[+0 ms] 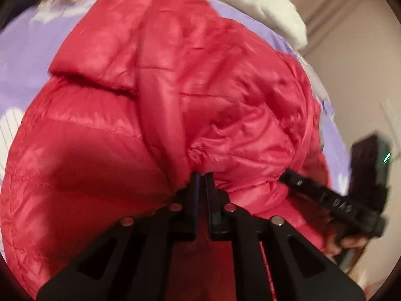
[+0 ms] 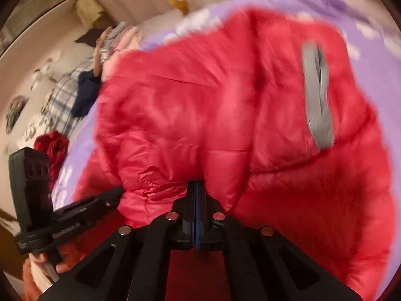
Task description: Fold large clothes
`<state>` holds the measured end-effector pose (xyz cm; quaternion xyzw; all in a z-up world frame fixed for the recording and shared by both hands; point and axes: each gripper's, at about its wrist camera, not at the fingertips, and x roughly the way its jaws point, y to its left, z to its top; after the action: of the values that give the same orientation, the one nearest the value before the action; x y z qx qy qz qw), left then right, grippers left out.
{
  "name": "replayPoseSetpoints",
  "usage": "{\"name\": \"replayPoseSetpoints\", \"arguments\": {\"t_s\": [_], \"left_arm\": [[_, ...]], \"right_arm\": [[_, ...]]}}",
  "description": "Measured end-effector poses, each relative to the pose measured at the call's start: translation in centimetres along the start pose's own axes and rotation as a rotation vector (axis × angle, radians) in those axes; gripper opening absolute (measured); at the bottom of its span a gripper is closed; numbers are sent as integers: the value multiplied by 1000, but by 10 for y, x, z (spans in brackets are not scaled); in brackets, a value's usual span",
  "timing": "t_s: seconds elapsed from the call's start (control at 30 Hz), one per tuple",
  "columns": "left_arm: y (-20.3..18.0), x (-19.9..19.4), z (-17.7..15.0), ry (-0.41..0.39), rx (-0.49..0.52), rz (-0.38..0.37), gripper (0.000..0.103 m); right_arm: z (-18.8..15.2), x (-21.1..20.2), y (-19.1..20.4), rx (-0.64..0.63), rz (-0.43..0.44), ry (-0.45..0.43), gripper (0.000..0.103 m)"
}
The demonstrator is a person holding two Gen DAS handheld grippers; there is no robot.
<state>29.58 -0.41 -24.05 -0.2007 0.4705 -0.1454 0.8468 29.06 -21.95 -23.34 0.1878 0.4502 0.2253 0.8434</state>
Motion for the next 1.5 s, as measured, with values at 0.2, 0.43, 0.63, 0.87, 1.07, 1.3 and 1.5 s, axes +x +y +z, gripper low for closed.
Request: {"name": "replayPoseSetpoints", "arguments": {"t_s": [0.2,0.43,0.63,0.87,1.07,1.3,1.5], "left_arm": [[6,-24,9,13,-83,-12,4],[38,-119,-17,-209,-200,14,71],[75,-144,-54,-206,-411,-80,75],[106,-154,-115,-139,-518,-77,83],[121,-164,-145,-131,-555,-255,83],[87,-150,-170,-34,-507,-459,81],[60,-138,-173,-73,-471,-495,77]], "right_arm": [[-4,-18,-8,80,63,30,0],[-32,-97,-24,169,68,-53,90],[-74,-142,-69,363,166,-148,93],[-131,-161,-100,472,155,-117,93],[-158,-157,-73,422,139,-106,93],[-178,-130,-31,414,216,-88,93],[-173,-118,-29,506,326,-123,93]]}}
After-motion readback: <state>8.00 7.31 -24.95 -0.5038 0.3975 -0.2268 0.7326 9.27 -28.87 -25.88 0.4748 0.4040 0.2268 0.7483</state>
